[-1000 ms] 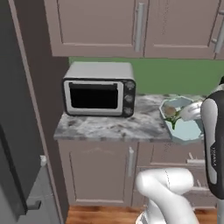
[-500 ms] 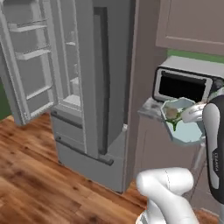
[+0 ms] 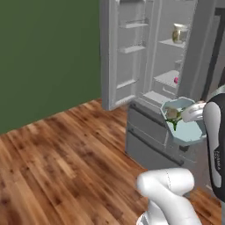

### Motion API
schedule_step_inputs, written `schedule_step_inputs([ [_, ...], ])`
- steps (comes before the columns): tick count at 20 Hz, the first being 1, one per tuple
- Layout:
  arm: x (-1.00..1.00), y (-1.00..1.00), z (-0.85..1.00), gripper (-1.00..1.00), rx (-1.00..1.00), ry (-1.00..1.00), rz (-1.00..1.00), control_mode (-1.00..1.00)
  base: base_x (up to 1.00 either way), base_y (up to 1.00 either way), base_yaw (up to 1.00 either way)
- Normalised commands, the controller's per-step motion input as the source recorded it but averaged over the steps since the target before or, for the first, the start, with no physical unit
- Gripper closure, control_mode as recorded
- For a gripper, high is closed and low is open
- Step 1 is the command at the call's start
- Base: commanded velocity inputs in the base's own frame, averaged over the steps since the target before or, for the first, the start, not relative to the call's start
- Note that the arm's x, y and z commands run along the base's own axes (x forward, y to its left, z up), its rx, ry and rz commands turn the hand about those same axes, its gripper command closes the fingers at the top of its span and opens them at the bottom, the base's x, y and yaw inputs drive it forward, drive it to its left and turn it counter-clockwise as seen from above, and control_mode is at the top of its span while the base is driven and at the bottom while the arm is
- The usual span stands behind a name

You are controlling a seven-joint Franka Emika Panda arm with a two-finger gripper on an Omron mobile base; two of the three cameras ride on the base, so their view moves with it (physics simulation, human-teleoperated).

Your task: Place the tupperware on the second highest shelf of the fridge. Make space for the tupperware among the existing items by rearranging them on the shelves if needed. Close the fridge door when finished.

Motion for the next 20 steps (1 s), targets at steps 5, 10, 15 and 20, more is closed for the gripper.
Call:
schedule_step_inputs([
  [5, 0.00, 0.00, 0.00, 1.00, 0.00, 0.00, 0.00, 1.00, 0.76, 0.73, 0.00],
  [10, 0.00, 0.00, 0.00, 1.00, 0.00, 0.00, 0.00, 1.00, 0.42, 0.27, -0.56],
  [15, 0.00, 0.00, 0.00, 1.00, 0.00, 0.00, 0.00, 1.00, 0.34, 0.41, -0.67],
  [20, 0.00, 0.00, 0.00, 1.00, 0.00, 0.00, 0.00, 1.00, 0.38, 0.77, -0.54],
])
